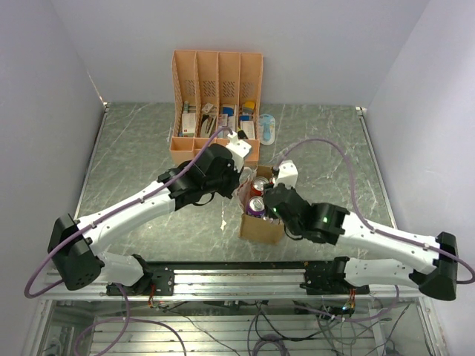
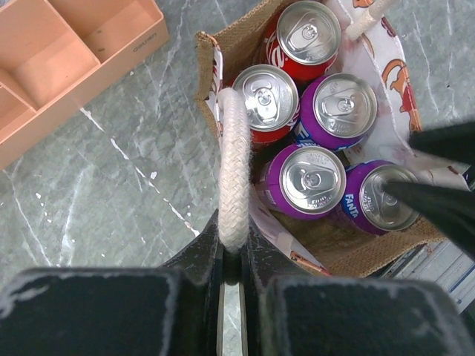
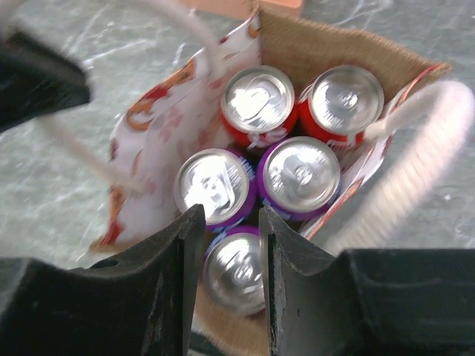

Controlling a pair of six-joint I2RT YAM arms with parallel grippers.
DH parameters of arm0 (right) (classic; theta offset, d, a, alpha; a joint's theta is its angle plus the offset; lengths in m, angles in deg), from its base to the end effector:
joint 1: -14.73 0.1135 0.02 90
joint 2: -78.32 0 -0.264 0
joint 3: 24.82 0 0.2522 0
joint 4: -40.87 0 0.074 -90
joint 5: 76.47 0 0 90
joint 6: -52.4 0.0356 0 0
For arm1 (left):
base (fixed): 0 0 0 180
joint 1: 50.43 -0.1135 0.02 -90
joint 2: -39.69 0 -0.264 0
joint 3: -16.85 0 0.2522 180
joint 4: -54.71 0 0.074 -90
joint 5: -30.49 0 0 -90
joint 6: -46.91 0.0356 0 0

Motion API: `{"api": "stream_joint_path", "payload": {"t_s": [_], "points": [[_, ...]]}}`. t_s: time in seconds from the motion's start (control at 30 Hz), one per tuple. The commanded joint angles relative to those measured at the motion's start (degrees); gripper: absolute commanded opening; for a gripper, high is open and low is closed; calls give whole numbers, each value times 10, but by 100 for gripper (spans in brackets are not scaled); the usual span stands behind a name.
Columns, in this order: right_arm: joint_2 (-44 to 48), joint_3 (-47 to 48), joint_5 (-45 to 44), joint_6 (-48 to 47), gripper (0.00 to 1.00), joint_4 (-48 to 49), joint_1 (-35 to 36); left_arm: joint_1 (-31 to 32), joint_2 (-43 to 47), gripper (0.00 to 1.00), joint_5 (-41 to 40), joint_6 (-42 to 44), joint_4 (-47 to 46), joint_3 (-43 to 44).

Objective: Take the beverage out of the canvas bag

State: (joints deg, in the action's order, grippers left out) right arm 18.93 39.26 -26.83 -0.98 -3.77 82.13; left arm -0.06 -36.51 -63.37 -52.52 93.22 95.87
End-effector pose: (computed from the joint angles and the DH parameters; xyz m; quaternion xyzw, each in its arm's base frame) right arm 0.1037 0.1891 0.2964 -0.0850 0.8587 0.1205 0.4907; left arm 0.1918 -0.2279 0.3184 0.2966 0.8385 -0.2014 0.4104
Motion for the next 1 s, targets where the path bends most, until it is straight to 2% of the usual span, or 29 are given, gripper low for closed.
{"api": "stream_joint_path", "payload": {"t_s": [0.0, 0.1, 0.2, 0.33, 0.53, 0.7, 0.8, 0.97], "points": [[-46, 27, 83, -94, 35, 38, -90, 1, 19, 7, -18, -9, -16, -12], [-78, 42, 140, -147, 38, 55, -130, 1, 13, 7, -24, -13, -14, -10], [-116, 66, 152, -176, 39, 51, -138, 1, 9, 7, -33, -12, -11, -8], [-154, 91, 152, -193, 44, 54, -155, 0, 14, 7, -45, -18, -18, -14], [-189, 91, 232, -222, 49, 96, -209, 0, 23, 7, -59, -16, -26, -20], [-231, 110, 243, -220, 55, 89, -219, 0, 17, 7, -56, -18, -27, -20], [-238, 106, 240, -217, 63, 88, -223, 0, 13, 7, -58, -18, -23, -17], [-245, 104, 222, -219, 65, 83, -229, 0, 13, 7, -57, -17, -23, -16]]}}
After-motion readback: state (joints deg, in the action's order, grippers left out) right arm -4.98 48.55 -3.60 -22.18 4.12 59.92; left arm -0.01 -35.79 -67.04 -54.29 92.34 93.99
